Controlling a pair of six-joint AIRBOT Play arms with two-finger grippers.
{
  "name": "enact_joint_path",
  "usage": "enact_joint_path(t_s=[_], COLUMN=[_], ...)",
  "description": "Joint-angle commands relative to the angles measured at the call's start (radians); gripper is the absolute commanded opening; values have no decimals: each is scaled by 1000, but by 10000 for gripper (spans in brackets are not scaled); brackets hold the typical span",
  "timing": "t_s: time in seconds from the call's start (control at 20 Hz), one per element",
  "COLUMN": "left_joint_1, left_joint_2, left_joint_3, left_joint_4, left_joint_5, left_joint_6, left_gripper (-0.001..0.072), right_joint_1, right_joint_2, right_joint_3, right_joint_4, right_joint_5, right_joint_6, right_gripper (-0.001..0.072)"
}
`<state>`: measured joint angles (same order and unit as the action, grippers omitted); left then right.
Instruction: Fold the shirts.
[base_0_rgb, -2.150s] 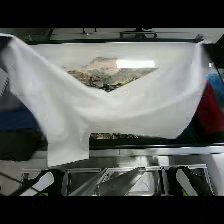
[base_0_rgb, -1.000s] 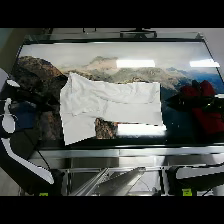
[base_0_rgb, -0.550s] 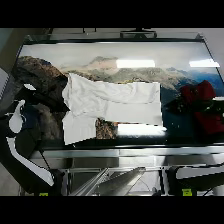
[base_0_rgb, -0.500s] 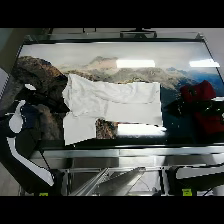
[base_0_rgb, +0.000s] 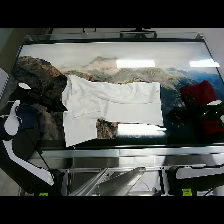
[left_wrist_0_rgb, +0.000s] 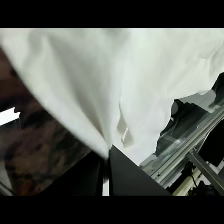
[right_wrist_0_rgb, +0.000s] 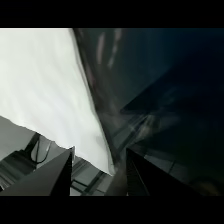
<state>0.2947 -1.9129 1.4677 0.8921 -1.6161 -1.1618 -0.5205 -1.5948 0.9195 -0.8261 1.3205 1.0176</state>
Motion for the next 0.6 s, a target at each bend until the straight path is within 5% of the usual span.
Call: enact_joint_path(t_s=[0.0, 0.3, 0.35, 0.4, 0.55], left_joint_1=[5, 5, 5, 5, 5], left_joint_2=[6, 6, 6, 7, 49], left_joint_3=[0, 0, 0, 0, 0], left_joint_4=[-2, -3, -3, -3, -30], left_joint_5=[-7, -19, -24, -28, -48], left_joint_6=[2, 2, 2, 2, 2], left_gripper=[15, 15, 15, 15, 15], right_joint_1=[50, 175, 175, 175, 173], right_joint_2=[-1, -1, -1, 2, 54], right_joint_3=[-63, -72, -72, -72, -71], right_joint_4=[-23, 122, 132, 134, 153], right_joint_5=[-108, -142, -130, -114, -61], right_joint_6=[-2, -61, -63, -68, -68], right_gripper=[373, 361, 236, 25, 20])
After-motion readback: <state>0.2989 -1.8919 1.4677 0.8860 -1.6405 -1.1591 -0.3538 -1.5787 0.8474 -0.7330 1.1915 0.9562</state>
